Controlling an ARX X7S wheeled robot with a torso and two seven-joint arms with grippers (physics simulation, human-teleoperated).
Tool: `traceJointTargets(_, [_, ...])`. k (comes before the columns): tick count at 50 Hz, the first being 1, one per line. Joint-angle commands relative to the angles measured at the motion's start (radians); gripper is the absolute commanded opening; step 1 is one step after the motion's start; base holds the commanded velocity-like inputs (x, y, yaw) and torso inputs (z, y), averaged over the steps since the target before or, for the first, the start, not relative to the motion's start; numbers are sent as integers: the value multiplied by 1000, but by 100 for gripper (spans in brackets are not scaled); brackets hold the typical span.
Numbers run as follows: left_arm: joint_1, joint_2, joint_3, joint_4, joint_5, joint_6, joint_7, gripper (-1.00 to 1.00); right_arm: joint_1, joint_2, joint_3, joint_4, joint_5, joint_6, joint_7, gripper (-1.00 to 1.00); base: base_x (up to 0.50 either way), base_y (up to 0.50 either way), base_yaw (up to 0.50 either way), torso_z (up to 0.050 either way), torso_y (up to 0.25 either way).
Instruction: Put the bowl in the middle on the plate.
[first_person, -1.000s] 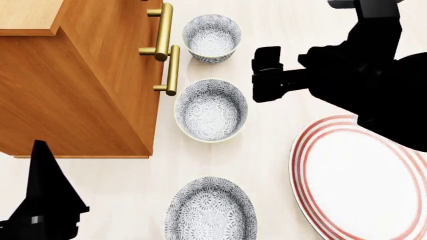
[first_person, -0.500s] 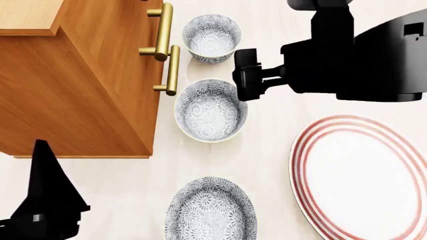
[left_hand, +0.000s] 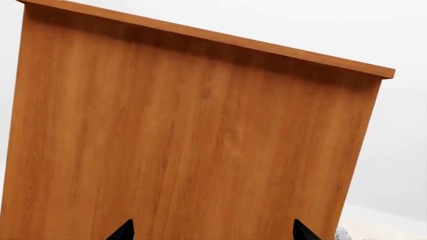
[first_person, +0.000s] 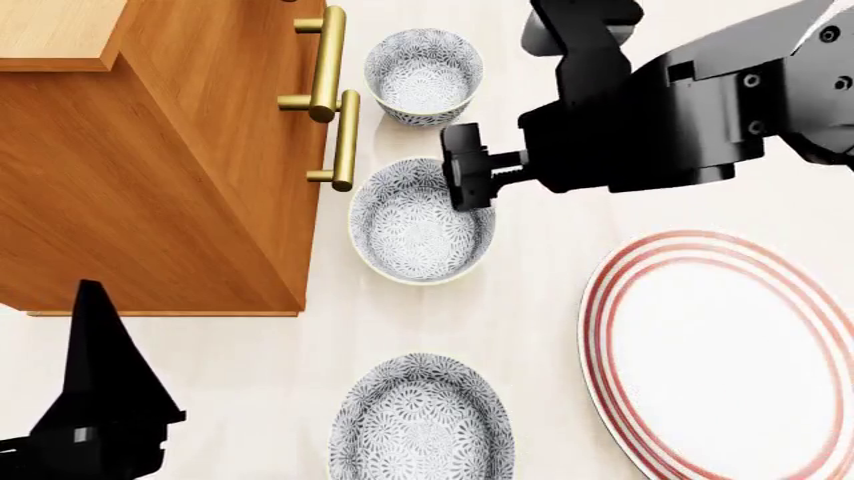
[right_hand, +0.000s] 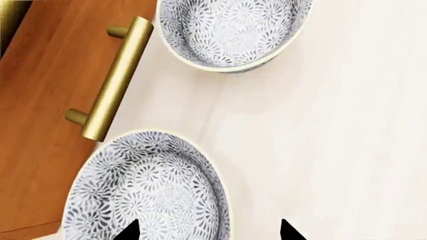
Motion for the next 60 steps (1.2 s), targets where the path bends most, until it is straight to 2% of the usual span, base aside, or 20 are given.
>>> traceJointTargets(1, [0, -4, 6, -6, 3, 2, -2, 100, -14, -49, -25, 85, -1, 24, -35, 100, 0, 0, 0, 0, 0])
traceJointTargets(26, [-8, -14, 15, -9, 2, -3, -17, 100, -69, -100, -57, 178, -146, -22, -197, 100, 0, 0, 0, 0, 0])
traceJointTargets(60, [-13, -23, 26, -20, 4, 0, -29, 100, -135, -133, -89, 230, -201, -38, -284, 100, 0, 0, 0, 0, 0])
